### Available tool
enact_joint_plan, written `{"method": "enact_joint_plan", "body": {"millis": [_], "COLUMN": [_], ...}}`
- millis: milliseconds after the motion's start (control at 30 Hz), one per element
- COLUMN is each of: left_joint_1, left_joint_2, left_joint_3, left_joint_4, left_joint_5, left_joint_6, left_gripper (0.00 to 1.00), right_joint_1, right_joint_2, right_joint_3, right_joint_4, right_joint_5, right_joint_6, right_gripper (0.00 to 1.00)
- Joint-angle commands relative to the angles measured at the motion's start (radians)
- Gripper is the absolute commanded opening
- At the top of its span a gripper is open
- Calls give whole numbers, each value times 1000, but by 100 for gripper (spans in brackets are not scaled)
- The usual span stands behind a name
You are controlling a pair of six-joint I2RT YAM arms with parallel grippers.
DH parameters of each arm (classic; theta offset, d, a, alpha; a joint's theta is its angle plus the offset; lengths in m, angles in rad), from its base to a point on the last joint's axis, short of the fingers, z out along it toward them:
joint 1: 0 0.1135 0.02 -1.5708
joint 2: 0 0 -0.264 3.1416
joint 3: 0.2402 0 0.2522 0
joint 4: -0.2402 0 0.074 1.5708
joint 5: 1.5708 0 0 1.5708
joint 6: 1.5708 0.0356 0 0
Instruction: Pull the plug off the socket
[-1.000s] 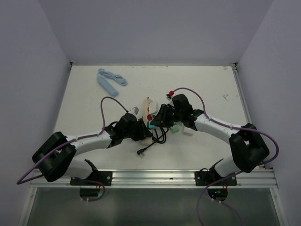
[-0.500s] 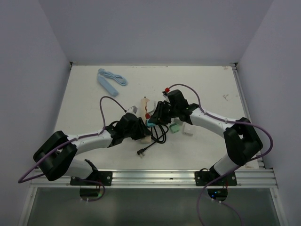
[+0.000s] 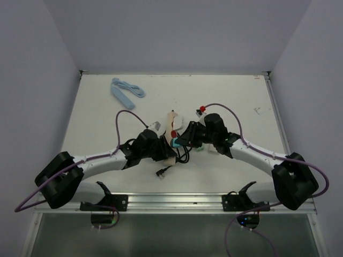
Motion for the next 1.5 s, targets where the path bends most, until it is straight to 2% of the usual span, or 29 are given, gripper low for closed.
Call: {"method": "enact_joint_plan", "body": {"millis": [0, 100, 267, 367, 633, 733, 833, 1033, 1200, 1467], "left_joint_1": [74, 74, 71, 57, 36, 34, 36, 36, 54, 60], "left_joint_2": [32, 34, 35, 55, 110, 120, 104, 58, 35, 11], "left_joint_3": [-95, -93, -67, -52, -26, -15, -29, -14, -40, -35], "left_joint_4": [-374, -375, -407, -420, -421, -429, -423, -481, -446, -452], "left_joint_5": [-295, -296, -327, -344, -354, -359, -354, -403, -356, -359], "left_joint_6": [-30, -28, -15, -15, -12, -7, -5, -21, -31, -22], "left_gripper": [0, 0, 0, 0, 0, 0, 0, 0, 0, 0], "right_joint_1": [-70, -70, -70, -70, -47, -42, -53, -123, -128, -142], "right_joint_2": [-87, -75, -32, 20, 115, 119, 62, -44, -156, -174], "right_joint_3": [-27, -15, 109, 239, 431, 425, 342, 198, 79, 91], "right_joint_4": [149, 134, -108, -277, -414, -382, -285, -244, -52, -93], "right_joint_5": [-35, -27, 45, 84, 165, 146, 113, 103, 99, 89], "right_joint_6": [-18, -4, -50, -76, -81, -90, -111, -107, -62, -99], "right_gripper": [0, 0, 0, 0, 0, 0, 0, 0, 0, 0]}}
